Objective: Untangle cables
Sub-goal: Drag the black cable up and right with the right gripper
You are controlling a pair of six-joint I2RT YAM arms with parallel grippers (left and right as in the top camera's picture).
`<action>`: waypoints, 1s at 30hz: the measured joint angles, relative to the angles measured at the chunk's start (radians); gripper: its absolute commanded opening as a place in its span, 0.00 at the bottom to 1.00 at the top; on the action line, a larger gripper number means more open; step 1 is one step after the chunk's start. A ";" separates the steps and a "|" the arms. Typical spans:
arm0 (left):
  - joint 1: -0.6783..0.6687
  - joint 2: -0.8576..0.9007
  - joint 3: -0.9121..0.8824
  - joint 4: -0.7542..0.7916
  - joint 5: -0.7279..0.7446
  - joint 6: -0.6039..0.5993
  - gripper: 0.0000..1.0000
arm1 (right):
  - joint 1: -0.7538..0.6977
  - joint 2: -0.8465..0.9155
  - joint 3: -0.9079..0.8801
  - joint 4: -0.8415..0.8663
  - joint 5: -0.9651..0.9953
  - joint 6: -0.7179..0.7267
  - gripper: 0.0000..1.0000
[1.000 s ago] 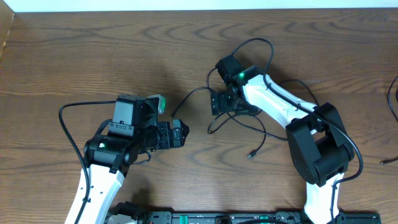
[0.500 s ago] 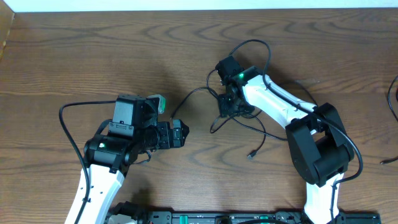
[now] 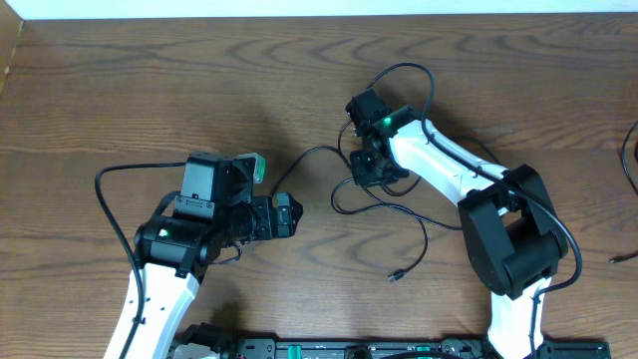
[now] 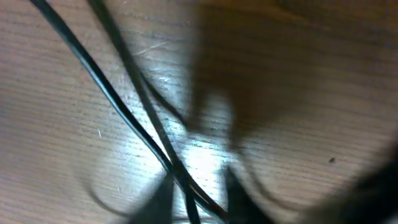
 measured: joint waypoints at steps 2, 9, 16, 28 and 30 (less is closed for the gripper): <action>0.000 0.000 0.000 0.000 0.000 0.000 0.97 | -0.004 0.000 0.000 0.002 0.000 -0.003 0.01; 0.000 0.000 0.000 -0.001 0.000 0.000 0.97 | -0.052 0.001 0.115 -0.089 0.006 -0.034 0.01; 0.000 0.000 0.000 -0.003 0.000 0.000 0.97 | -0.105 0.002 0.461 -0.277 0.045 -0.087 0.01; 0.000 0.000 0.000 -0.002 0.000 0.000 0.97 | -0.340 0.002 0.957 -0.445 0.124 -0.138 0.01; 0.000 0.000 0.000 -0.002 0.000 0.000 0.97 | -0.398 0.002 1.015 -0.455 0.128 -0.142 0.01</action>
